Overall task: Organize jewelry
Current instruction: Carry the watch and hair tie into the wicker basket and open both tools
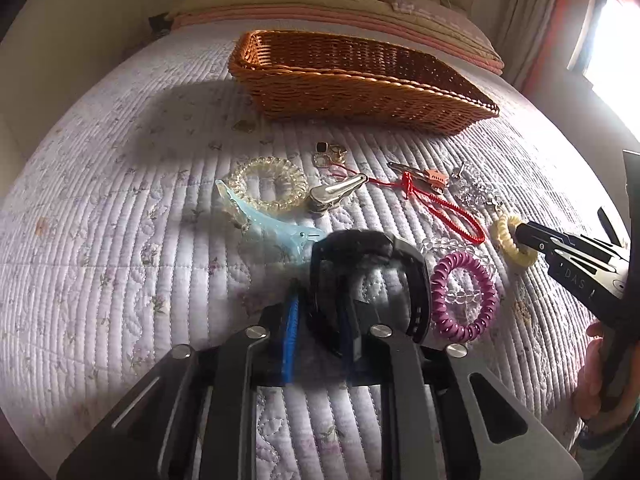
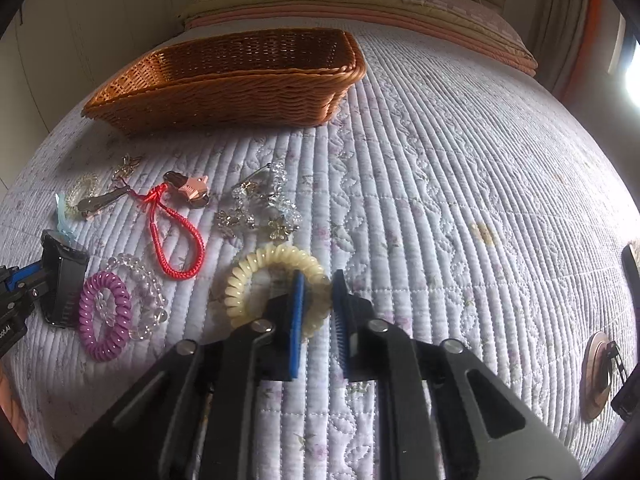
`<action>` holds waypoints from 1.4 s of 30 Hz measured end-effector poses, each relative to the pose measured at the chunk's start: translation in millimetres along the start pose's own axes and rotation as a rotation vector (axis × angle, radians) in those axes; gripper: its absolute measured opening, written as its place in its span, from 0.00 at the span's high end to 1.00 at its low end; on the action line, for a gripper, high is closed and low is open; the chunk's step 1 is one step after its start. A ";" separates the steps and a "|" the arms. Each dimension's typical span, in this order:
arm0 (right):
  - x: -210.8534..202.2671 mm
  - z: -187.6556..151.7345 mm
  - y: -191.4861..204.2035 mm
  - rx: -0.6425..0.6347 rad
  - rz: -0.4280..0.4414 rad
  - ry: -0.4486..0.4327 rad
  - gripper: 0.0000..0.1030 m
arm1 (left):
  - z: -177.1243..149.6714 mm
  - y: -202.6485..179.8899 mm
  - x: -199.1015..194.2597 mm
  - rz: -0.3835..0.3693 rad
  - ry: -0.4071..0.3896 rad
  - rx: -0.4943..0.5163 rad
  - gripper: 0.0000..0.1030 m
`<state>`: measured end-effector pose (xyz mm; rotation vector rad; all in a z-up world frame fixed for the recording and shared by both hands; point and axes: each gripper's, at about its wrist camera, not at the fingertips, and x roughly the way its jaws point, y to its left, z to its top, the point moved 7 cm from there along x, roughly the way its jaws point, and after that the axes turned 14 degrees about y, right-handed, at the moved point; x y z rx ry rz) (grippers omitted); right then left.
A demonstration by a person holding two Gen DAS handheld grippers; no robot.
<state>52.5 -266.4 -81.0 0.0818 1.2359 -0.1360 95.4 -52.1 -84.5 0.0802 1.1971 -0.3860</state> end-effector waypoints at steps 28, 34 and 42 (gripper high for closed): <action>-58.4 179.6 26.5 -0.017 0.152 -0.209 0.90 | 191.3 -14.7 -42.9 -0.019 -0.233 -0.003 0.92; 5.2 213.9 30.9 0.002 0.149 -0.039 0.90 | 220.6 -12.3 8.3 0.040 -0.140 -0.004 0.92; 38.9 210.1 35.2 0.003 0.109 0.035 0.90 | 219.9 -13.5 44.2 0.063 -0.066 0.025 0.88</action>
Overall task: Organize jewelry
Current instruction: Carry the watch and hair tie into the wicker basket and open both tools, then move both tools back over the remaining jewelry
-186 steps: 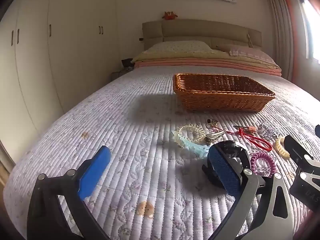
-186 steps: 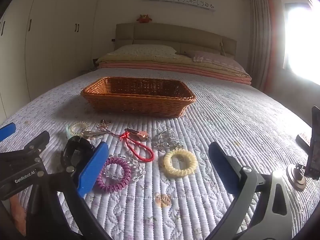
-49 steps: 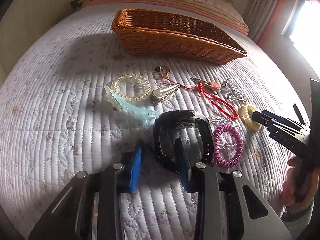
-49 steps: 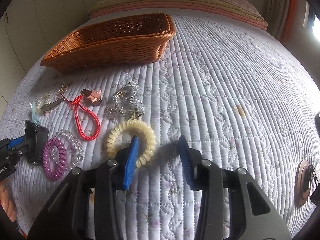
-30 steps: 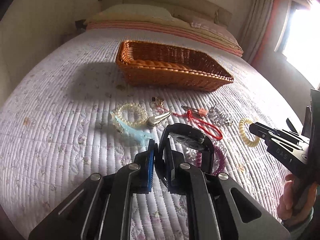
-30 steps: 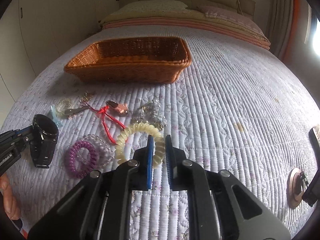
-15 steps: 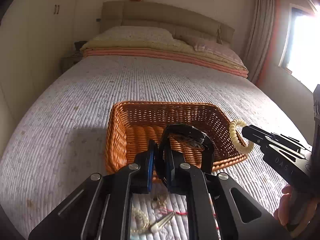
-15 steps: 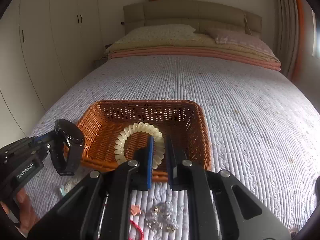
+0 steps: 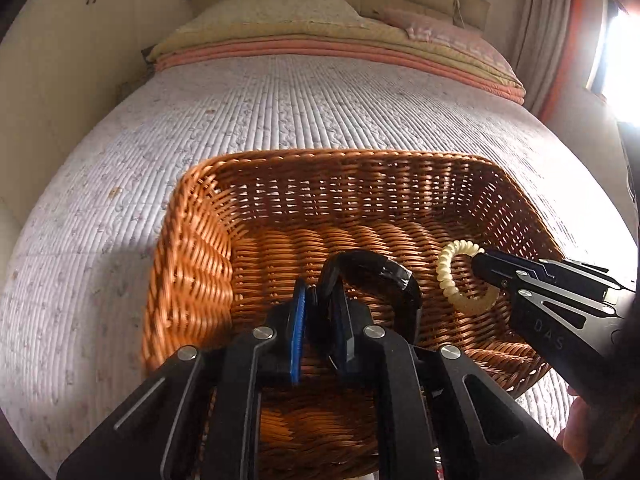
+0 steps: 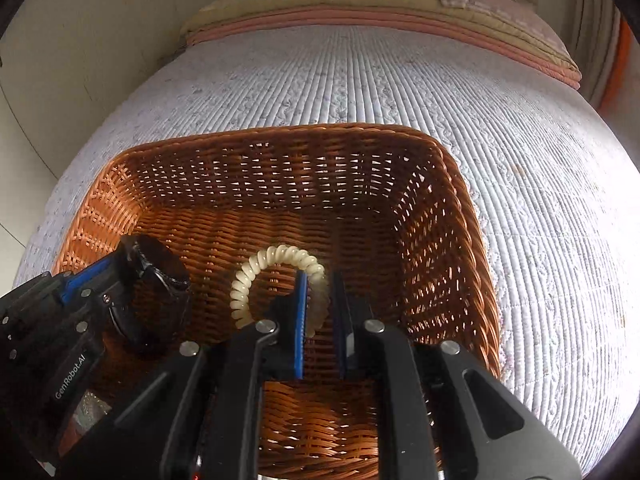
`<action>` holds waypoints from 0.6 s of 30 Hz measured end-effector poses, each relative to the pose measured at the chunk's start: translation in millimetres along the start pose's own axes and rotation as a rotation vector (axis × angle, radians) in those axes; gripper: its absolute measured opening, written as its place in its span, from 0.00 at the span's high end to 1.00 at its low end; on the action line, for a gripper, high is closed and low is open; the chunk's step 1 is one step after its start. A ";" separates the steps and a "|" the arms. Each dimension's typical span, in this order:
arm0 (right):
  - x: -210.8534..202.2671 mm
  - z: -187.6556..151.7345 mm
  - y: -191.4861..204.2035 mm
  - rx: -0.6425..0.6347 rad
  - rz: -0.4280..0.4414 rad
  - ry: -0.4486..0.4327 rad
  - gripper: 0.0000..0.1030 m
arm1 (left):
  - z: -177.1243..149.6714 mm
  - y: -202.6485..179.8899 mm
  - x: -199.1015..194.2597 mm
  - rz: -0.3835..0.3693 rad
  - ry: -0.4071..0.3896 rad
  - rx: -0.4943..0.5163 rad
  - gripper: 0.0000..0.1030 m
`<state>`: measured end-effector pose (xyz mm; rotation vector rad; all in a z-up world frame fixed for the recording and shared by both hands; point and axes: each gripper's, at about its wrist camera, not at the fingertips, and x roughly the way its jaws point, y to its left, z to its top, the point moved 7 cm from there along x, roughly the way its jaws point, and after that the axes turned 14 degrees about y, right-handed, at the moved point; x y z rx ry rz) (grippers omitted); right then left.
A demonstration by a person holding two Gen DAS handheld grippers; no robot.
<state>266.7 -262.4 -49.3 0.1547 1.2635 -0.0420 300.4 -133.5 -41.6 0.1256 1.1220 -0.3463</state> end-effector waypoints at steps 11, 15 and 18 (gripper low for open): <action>-57.7 -23.1 9.3 -0.017 0.065 -0.099 0.82 | -25.1 6.3 -87.5 -0.087 -0.172 0.038 0.47; -108.8 -61.1 16.6 -0.054 0.074 -0.197 0.58 | -58.9 11.1 -146.7 -0.097 -0.274 0.064 0.38; -138.5 -94.0 26.5 -0.075 0.111 -0.249 0.57 | -89.2 12.6 -175.6 -0.099 -0.305 0.075 0.38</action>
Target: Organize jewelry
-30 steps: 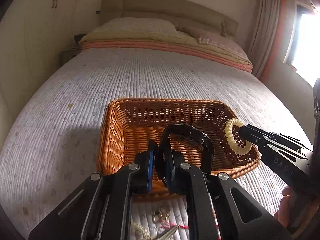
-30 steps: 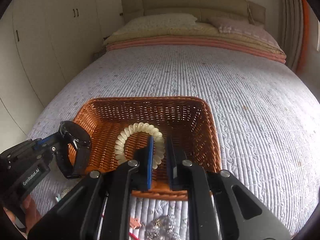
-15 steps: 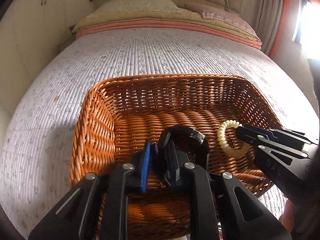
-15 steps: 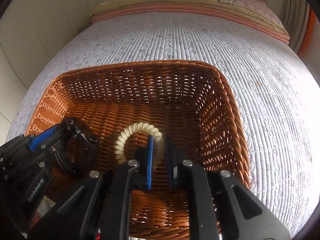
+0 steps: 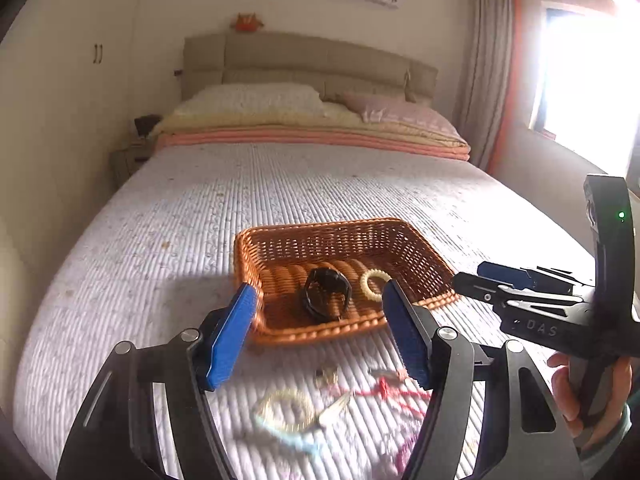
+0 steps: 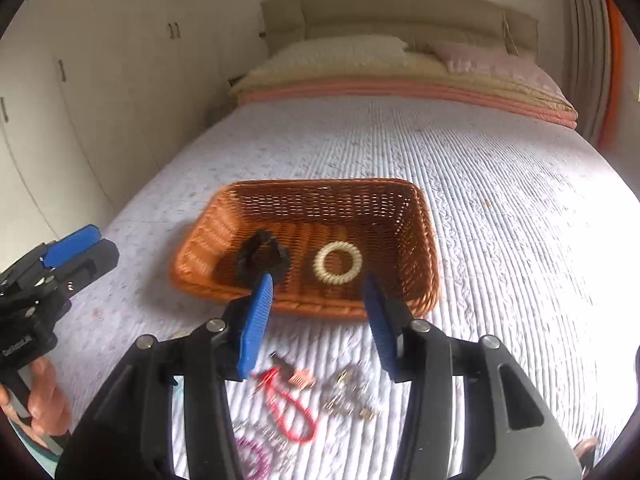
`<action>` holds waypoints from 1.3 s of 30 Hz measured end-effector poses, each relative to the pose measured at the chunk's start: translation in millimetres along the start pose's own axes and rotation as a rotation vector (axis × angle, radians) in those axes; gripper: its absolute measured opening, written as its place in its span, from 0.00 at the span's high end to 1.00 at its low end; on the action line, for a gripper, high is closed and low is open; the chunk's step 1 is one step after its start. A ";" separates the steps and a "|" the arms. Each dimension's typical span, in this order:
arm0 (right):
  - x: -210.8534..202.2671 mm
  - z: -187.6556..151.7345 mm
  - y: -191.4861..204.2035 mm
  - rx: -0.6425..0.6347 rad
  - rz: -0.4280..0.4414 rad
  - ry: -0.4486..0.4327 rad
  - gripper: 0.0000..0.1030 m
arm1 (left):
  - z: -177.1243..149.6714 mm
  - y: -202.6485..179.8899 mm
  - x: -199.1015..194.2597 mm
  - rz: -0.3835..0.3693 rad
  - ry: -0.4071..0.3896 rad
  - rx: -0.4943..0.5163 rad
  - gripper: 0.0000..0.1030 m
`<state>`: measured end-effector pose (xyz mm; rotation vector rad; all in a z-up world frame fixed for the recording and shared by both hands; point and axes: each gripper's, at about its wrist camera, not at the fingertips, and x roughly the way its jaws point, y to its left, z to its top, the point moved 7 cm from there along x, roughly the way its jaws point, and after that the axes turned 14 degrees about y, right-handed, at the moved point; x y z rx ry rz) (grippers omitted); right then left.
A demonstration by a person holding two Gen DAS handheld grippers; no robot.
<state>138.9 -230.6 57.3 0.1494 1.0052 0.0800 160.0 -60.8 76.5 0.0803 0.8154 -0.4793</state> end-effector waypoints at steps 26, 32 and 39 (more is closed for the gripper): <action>24.0 -144.0 42.7 -0.034 -0.001 0.083 0.67 | -140.7 63.4 43.6 -0.115 0.217 -0.334 0.46; 44.4 -151.6 43.2 -0.040 -0.028 0.122 0.74 | -137.6 58.1 77.0 -0.061 0.281 -0.350 0.47; 53.1 -149.7 41.9 -0.041 -0.042 0.139 0.74 | -128.9 42.7 97.8 0.088 0.320 -0.281 0.53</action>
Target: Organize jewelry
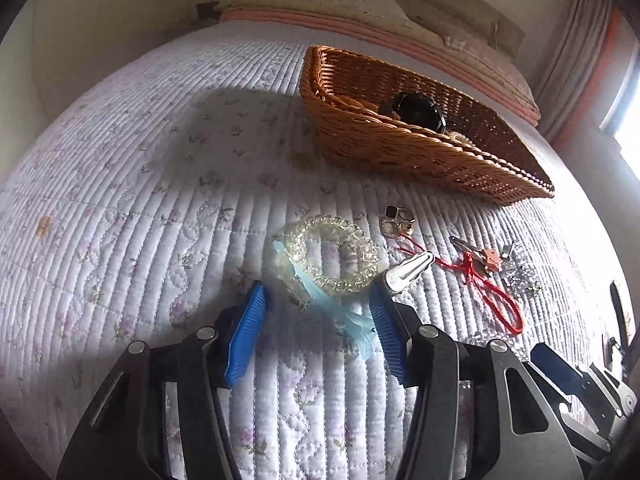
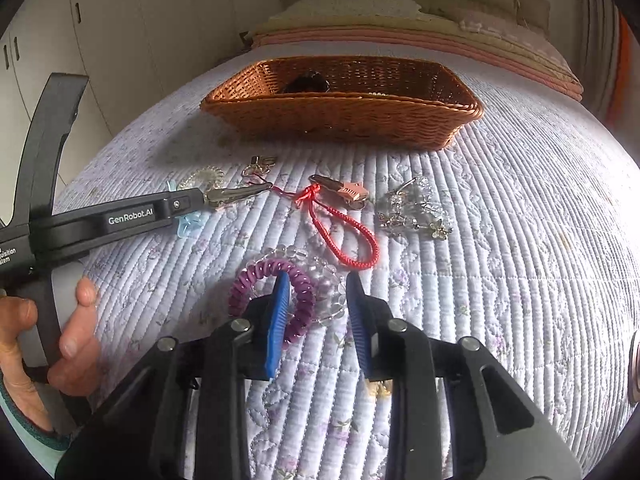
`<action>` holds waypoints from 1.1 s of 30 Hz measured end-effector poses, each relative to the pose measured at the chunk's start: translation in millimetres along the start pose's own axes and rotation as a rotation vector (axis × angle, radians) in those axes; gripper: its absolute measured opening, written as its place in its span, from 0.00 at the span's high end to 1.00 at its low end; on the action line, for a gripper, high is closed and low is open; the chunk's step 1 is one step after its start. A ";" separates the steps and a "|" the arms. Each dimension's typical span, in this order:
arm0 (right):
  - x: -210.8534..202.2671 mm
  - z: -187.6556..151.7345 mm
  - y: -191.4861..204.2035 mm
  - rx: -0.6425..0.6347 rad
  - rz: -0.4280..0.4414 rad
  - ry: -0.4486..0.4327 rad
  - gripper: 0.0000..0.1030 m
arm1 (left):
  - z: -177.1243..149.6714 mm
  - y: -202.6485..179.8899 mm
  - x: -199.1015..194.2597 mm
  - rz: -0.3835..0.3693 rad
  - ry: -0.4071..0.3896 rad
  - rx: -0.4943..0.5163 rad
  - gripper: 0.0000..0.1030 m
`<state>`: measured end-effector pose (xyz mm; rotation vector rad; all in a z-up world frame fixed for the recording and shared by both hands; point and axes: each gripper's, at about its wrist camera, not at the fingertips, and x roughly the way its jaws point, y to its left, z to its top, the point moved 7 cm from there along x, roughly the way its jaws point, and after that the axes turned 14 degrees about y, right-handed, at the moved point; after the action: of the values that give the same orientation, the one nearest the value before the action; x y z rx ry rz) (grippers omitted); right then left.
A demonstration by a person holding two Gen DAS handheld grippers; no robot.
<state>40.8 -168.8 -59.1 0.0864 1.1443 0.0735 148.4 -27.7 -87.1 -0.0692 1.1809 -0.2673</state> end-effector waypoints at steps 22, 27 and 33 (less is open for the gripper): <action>-23.3 -5.0 -43.0 0.089 -0.049 -0.026 0.91 | -68.6 -2.6 -32.9 -0.114 0.025 0.211 0.94; -22.1 -14.0 -68.1 0.130 -0.021 0.001 0.91 | -83.0 -20.3 -31.7 -0.123 0.028 0.266 0.94; -19.3 -6.2 -50.6 0.102 0.065 0.011 0.91 | -83.6 -20.6 -31.3 -0.103 0.016 0.269 0.94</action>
<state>27.9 -220.9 -49.6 0.2140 1.1561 0.0738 56.9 -32.8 -86.8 0.1082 1.1490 -0.5158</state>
